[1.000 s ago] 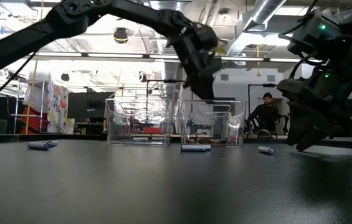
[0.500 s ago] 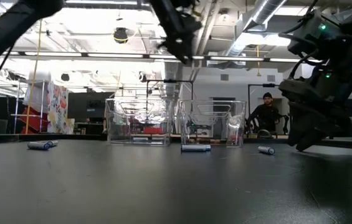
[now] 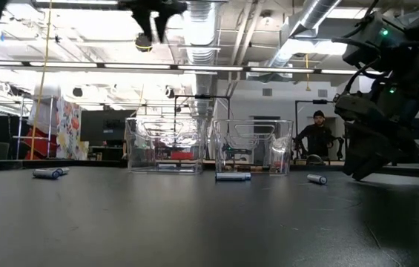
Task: Sort batteries
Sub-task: Put the white battery into the left transparent bin
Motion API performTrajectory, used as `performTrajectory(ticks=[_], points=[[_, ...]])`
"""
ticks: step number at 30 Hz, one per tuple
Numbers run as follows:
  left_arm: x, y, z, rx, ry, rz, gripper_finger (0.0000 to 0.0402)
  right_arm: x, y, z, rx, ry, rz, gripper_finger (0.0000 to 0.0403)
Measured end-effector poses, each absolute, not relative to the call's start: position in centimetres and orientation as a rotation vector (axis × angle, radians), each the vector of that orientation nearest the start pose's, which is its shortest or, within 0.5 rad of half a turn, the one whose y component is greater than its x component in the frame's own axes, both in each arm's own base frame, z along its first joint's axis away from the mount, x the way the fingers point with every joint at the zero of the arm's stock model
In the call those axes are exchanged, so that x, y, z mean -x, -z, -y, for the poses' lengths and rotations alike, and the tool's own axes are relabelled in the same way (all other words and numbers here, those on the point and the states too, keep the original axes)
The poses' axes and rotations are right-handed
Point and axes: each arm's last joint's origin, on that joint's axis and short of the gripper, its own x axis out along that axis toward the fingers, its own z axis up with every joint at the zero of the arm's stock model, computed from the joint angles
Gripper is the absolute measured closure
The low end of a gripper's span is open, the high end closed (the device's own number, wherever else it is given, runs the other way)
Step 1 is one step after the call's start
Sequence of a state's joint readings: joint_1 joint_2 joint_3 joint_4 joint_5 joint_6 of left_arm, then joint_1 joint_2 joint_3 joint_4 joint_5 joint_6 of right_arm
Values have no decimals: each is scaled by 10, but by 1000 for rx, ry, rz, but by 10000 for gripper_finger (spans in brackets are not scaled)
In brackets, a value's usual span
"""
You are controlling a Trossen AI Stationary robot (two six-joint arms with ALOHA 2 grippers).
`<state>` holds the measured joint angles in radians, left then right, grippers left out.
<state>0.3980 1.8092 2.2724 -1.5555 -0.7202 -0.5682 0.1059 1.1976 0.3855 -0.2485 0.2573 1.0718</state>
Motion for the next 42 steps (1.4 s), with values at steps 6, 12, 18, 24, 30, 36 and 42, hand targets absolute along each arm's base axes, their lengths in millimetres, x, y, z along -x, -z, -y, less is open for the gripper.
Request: performTrajectory(ticks=[6,12,18,24,30,36,42], points=[[-241,-418,-101,368,-1385,-774,256,-182,-129,-12,-768,665,-856,239],[-191,-356,-64,622,-1495,-633,256,-182,-129,-12,-767,665,-857,239],[-170,-283,-45,898,-1448,-531,256,-182,-129,-12,-767,666,-856,239],[-169,-219,-40,1110,-1396,-561,256,-182,-129,-12,-769,667,-856,239],[-176,-187,-39,1228,-1309,-538,256,-182,-129,-14,-760,657,-860,239],[-181,-171,-38,1256,-1305,-631,256,-181,-129,-16,-756,648,-864,239],[-190,-158,-34,1261,-1301,-695,256,-182,-129,-16,-756,648,-864,239]])
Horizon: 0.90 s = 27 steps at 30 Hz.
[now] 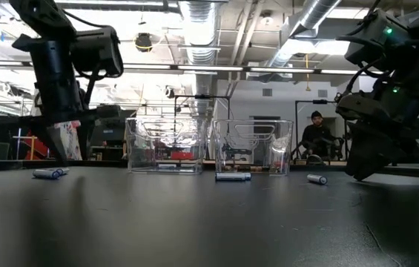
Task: Sort batteries
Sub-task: Put the white battery into the left transparent bin
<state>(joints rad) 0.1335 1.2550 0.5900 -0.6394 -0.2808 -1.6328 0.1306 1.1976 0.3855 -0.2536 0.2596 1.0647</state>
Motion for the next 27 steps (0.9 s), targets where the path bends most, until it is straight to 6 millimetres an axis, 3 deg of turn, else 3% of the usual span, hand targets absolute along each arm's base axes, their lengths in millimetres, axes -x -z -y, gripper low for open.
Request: performTrajectory(ticks=[10,27], points=[[-199,-142,-20,1263,-1324,-782,256,-182,-129,-16,-757,646,-864,239],[-199,-141,-9,1294,-1295,-825,256,-182,-129,-16,-758,645,-866,239]])
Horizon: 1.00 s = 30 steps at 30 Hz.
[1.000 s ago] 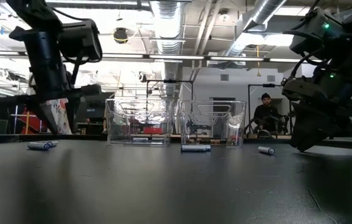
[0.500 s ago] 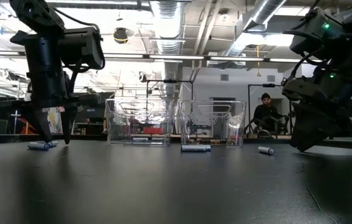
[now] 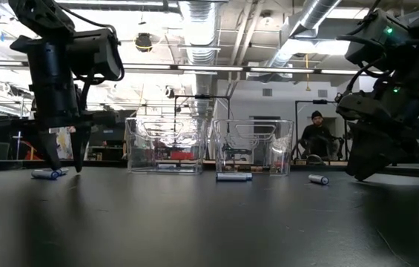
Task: Sort batteries
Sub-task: Put the white battery into the left transparent bin
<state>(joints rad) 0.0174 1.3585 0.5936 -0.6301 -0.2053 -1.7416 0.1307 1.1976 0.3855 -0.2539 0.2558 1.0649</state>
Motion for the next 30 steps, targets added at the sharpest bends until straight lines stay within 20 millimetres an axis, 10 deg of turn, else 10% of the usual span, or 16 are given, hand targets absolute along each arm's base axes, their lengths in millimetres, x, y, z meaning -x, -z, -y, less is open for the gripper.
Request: performTrajectory(ticks=[30], points=[[-200,-147,-10,1232,-1313,-844,366,-182,-129,-17,-759,644,-865,239]])
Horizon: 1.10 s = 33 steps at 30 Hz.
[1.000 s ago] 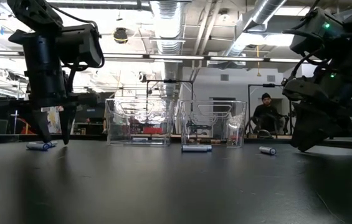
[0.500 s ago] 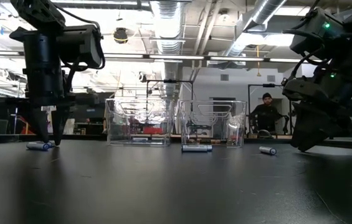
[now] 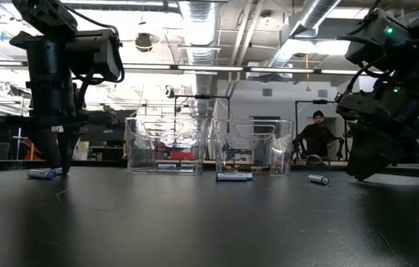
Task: Sort batteries
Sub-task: Put the white battery into the left transparent bin
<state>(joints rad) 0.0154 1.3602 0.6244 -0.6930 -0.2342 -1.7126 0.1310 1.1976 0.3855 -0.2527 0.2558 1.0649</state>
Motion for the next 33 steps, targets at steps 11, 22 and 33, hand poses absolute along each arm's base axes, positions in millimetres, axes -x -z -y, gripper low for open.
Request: performTrajectory(ticks=[11,22,33], points=[[-199,-151,-10,1224,-1298,-836,368,-182,-129,-16,-758,644,-865,239],[-177,-186,-20,1251,-1191,-744,369,-182,-129,-16,-760,646,-864,239],[-164,-250,-54,1094,-1034,-545,369,-182,-129,-12,-769,666,-855,239]])
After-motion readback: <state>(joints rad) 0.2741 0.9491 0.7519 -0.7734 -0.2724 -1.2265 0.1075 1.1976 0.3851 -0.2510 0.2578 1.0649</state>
